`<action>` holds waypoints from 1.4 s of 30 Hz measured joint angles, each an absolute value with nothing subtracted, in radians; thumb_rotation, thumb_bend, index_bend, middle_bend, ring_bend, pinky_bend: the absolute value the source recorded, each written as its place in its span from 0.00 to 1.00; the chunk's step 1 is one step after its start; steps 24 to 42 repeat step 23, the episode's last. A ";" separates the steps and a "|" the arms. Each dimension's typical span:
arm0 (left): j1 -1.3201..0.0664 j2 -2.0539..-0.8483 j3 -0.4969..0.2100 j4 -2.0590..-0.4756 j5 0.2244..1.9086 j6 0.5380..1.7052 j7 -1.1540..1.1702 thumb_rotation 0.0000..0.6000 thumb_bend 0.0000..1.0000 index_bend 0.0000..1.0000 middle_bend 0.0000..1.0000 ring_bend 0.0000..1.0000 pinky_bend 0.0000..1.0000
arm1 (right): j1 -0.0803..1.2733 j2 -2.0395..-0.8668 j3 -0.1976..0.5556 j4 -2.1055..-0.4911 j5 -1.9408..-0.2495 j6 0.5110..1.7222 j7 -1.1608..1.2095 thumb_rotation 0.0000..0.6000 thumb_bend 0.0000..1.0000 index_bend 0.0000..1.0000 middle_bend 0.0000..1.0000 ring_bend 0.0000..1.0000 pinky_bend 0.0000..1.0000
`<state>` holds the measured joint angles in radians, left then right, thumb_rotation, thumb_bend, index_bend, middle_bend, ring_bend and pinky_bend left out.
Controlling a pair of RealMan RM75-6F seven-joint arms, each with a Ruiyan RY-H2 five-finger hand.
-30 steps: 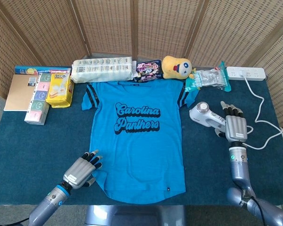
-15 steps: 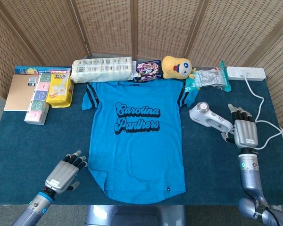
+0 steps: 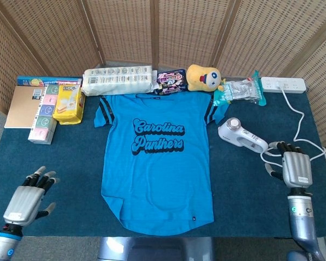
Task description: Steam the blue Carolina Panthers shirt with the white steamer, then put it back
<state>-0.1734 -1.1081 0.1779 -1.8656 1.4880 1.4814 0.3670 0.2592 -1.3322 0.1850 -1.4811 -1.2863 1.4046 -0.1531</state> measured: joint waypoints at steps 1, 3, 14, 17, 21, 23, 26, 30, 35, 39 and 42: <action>-0.162 -1.105 0.175 -1.852 1.488 1.495 0.349 0.90 0.26 0.25 0.20 0.07 0.20 | 0.248 -1.330 0.173 -1.480 -1.303 1.421 -0.152 1.00 0.30 0.42 0.43 0.42 0.40; -0.138 -1.100 0.167 -1.817 1.493 1.527 0.314 0.92 0.26 0.27 0.21 0.09 0.21 | 0.229 -1.325 0.155 -1.480 -1.324 1.441 -0.148 1.00 0.30 0.43 0.44 0.43 0.41; -0.037 -1.143 0.116 -1.659 1.530 1.650 0.177 1.00 0.26 0.36 0.27 0.15 0.26 | 0.135 -1.280 0.087 -1.549 -1.369 1.512 -0.155 1.00 0.30 0.46 0.45 0.45 0.41; -0.032 -1.145 0.109 -1.662 1.529 1.645 0.180 1.00 0.26 0.36 0.27 0.15 0.26 | 0.126 -1.273 0.085 -1.557 -1.373 1.517 -0.152 1.00 0.30 0.47 0.45 0.45 0.41; -0.027 -1.146 0.099 -1.672 1.526 1.638 0.184 1.00 0.26 0.36 0.27 0.15 0.26 | 0.122 -1.273 0.088 -1.561 -1.372 1.514 -0.145 1.00 0.30 0.48 0.45 0.45 0.41; -0.026 -1.145 0.097 -1.674 1.522 1.629 0.188 1.00 0.26 0.36 0.27 0.15 0.26 | 0.121 -1.278 0.091 -1.560 -1.369 1.510 -0.144 1.00 0.30 0.48 0.45 0.45 0.41; -0.026 -1.145 0.097 -1.674 1.522 1.629 0.188 1.00 0.26 0.36 0.27 0.15 0.26 | 0.121 -1.278 0.091 -1.560 -1.369 1.510 -0.144 1.00 0.30 0.48 0.45 0.45 0.41; -0.026 -1.145 0.097 -1.674 1.522 1.629 0.188 1.00 0.26 0.36 0.27 0.15 0.26 | 0.121 -1.278 0.091 -1.560 -1.369 1.510 -0.144 1.00 0.30 0.48 0.45 0.45 0.41; -0.026 -1.145 0.097 -1.674 1.522 1.629 0.188 1.00 0.26 0.36 0.27 0.15 0.26 | 0.121 -1.278 0.091 -1.560 -1.369 1.510 -0.144 1.00 0.30 0.48 0.45 0.45 0.41; -0.026 -1.145 0.097 -1.674 1.522 1.629 0.188 1.00 0.26 0.36 0.27 0.15 0.26 | 0.121 -1.278 0.091 -1.560 -1.369 1.510 -0.144 1.00 0.30 0.48 0.45 0.45 0.41; -0.026 -1.145 0.097 -1.674 1.522 1.629 0.188 1.00 0.26 0.36 0.27 0.15 0.26 | 0.121 -1.278 0.091 -1.560 -1.369 1.510 -0.144 1.00 0.30 0.48 0.45 0.45 0.41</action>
